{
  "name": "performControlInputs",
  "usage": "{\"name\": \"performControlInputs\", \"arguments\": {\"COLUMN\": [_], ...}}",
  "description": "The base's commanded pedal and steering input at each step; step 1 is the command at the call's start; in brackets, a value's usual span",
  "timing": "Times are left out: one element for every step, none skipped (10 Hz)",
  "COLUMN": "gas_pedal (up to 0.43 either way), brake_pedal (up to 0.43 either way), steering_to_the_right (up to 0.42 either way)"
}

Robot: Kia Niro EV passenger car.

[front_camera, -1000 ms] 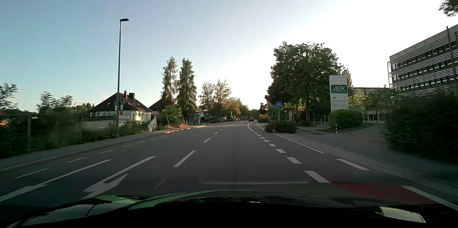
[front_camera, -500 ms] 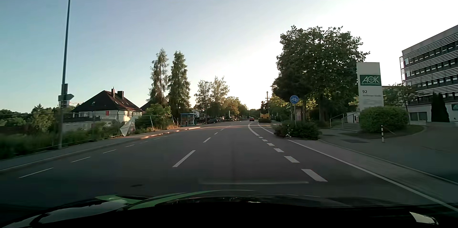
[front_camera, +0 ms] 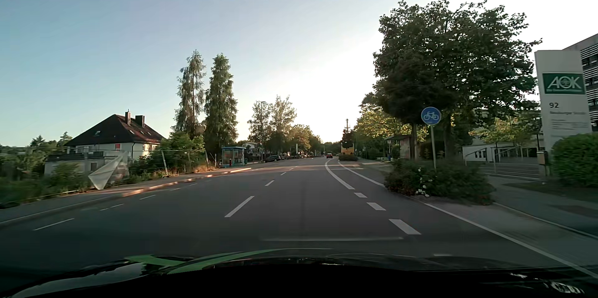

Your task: Follow the waypoints while adhering to traffic rules and regulations

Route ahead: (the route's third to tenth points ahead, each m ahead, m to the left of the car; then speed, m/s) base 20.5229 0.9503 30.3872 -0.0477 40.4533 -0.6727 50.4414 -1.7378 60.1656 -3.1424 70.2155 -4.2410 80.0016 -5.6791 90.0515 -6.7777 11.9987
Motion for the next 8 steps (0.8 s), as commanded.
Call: {"name": "performControlInputs", "arguments": {"gas_pedal": [0.138,0.138,0.13,0.118,0.118,0.118,0.118,0.118], "brake_pedal": [0.0,0.0,0.0,0.0,0.0,0.0,0.0,0.0], "steering_to_the_right": [0.006,0.006,0.007,0.008,0.009,0.009,0.009,0.009]}}
